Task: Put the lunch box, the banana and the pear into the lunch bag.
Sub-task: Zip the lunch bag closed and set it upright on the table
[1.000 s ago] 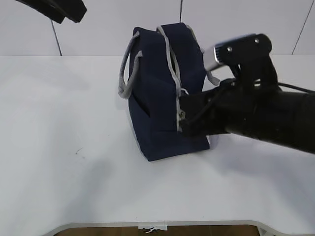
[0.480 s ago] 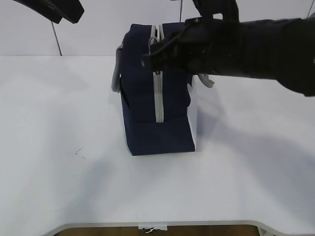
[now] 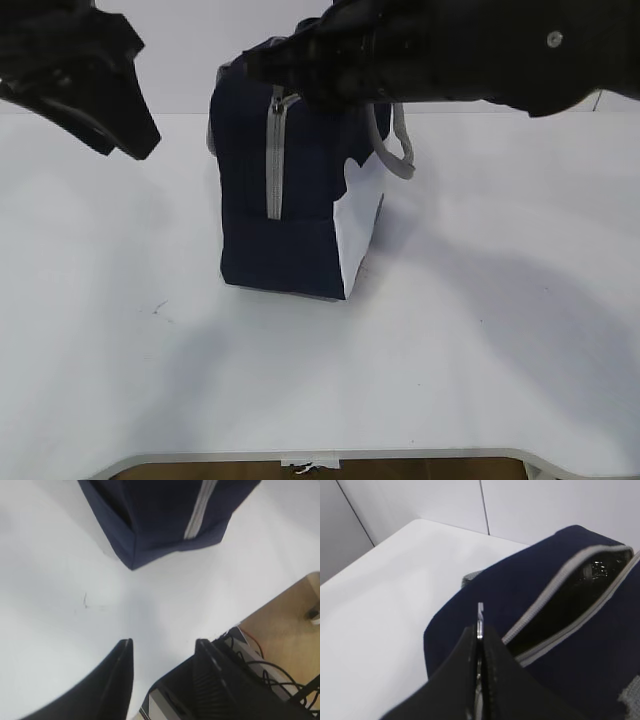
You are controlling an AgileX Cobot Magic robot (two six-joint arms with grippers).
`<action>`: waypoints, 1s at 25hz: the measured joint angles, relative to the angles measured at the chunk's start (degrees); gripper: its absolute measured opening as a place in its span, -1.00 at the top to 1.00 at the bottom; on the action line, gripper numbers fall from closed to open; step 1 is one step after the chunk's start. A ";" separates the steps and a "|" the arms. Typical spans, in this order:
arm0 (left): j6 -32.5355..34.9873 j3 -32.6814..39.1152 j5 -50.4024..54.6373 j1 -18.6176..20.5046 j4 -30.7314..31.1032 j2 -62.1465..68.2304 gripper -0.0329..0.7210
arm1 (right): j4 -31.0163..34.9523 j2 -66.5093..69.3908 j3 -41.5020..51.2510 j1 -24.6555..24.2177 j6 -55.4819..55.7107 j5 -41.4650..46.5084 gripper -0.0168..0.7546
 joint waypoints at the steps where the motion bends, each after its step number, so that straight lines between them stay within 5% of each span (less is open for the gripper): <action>1: 0.00 0.76 -0.12 0.00 0.00 0.00 0.10 | 0.61 0.00 -0.09 0.00 0.00 0.00 0.95; 14: 5.22 2.25 -13.31 0.00 -2.92 4.62 -0.06 | 17.53 0.09 -0.22 -0.10 0.00 0.11 0.95; 25: 8.28 2.25 -23.07 0.00 -5.97 10.33 -0.07 | 21.67 0.09 -0.22 -0.10 0.00 -0.01 0.95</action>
